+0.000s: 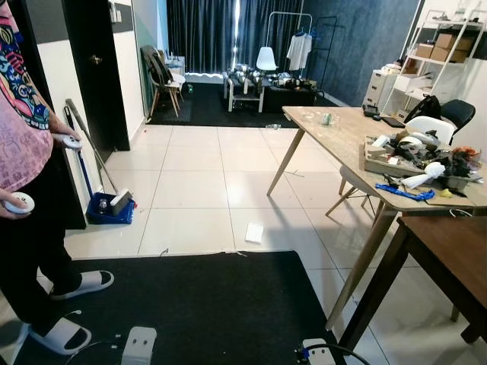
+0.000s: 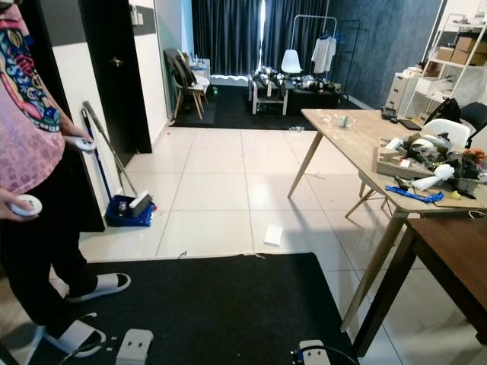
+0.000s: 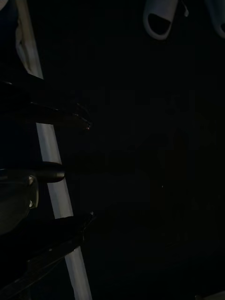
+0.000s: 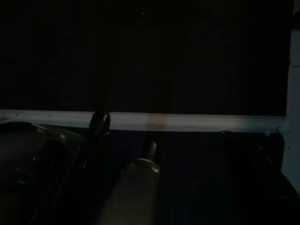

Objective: Picking trash to rubbish bin

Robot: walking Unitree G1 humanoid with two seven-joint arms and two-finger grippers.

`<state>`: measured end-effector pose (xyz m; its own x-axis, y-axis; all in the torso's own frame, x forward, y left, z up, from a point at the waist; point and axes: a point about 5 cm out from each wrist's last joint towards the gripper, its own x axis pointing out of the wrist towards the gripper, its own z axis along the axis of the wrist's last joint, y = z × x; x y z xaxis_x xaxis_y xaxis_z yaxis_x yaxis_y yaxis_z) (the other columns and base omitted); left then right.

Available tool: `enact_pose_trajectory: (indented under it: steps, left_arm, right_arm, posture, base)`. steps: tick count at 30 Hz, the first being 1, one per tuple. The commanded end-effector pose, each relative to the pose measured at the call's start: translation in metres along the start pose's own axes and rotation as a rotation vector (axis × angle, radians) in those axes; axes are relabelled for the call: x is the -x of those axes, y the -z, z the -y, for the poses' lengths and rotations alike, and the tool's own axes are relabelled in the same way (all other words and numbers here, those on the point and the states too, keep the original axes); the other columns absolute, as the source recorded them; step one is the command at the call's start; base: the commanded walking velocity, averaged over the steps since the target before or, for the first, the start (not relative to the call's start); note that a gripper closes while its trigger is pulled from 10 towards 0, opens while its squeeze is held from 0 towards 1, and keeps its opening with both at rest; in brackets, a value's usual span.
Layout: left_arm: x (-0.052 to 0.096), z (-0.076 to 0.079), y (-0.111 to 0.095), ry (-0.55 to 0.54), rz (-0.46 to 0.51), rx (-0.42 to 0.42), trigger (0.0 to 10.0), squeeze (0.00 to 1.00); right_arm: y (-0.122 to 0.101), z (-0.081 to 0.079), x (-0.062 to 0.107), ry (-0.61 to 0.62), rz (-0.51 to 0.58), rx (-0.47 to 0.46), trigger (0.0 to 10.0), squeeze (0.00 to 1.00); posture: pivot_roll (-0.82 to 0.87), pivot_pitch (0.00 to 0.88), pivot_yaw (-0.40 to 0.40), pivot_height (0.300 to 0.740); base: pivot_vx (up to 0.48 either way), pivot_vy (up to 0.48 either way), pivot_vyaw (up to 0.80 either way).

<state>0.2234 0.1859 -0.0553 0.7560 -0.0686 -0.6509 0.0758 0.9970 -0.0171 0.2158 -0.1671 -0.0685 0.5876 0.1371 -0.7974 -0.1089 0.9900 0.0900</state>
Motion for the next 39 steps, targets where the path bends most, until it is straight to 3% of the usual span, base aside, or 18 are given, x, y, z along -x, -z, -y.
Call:
enact_pose_trajectory:
  steps: [1,39]
  left_arm:
    - [-0.0012,0.0062,-0.0006,0.017,0.001,0.012,10.0,0.0]
    - [0.0009,0.0081,0.006,0.031,-0.012,0.017,10.0,0.0]
  right_arm:
    - [0.0004,0.0009,0.0002,0.002,-0.002,0.009,10.0,0.0]
    - [0.0019,-0.0025,-0.0003,-0.012,-0.008,-0.002,10.0,0.0]
  posture:
    - [0.07,0.0,-0.054,0.74]
    - [0.07,0.0,-0.062,0.74]
  base:
    - [0.334,0.0,0.0]
    - [0.343,0.0,0.0]
